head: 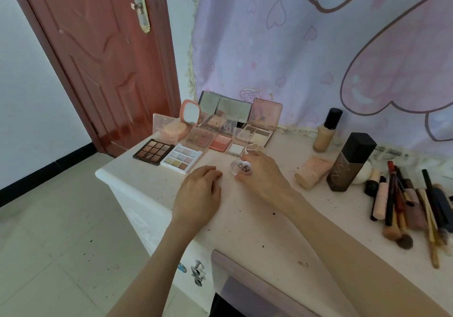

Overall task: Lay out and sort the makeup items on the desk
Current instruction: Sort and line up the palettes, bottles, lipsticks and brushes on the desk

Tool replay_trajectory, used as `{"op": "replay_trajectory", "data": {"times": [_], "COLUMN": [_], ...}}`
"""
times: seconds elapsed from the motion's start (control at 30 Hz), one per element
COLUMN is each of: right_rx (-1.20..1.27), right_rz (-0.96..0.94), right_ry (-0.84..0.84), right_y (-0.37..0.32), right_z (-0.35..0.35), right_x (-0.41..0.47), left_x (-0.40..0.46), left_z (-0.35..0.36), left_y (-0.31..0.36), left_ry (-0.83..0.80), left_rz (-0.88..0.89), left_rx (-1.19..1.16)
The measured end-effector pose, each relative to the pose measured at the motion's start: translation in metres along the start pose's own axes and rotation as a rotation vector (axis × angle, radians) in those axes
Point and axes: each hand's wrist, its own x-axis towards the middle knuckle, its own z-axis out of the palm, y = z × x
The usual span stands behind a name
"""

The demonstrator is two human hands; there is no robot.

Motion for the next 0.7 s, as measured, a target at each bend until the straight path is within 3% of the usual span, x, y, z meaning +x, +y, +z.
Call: {"op": "replay_trajectory", "data": {"times": [0.37, 0.7], "right_rx": [0.112, 0.239], "right_rz": [-0.030, -0.056], "right_ry": [0.028, 0.182], "right_y": [-0.027, -0.025], "right_z": [0.025, 0.034], "right_x": [0.019, 0.023], "left_x": [-0.001, 0.002], "left_z": [0.001, 0.005], "left_y": [-0.001, -0.007], "left_ry": [0.136, 0.025], "left_rz": [-0.056, -0.052], "left_rx": [0.040, 0.145]}}
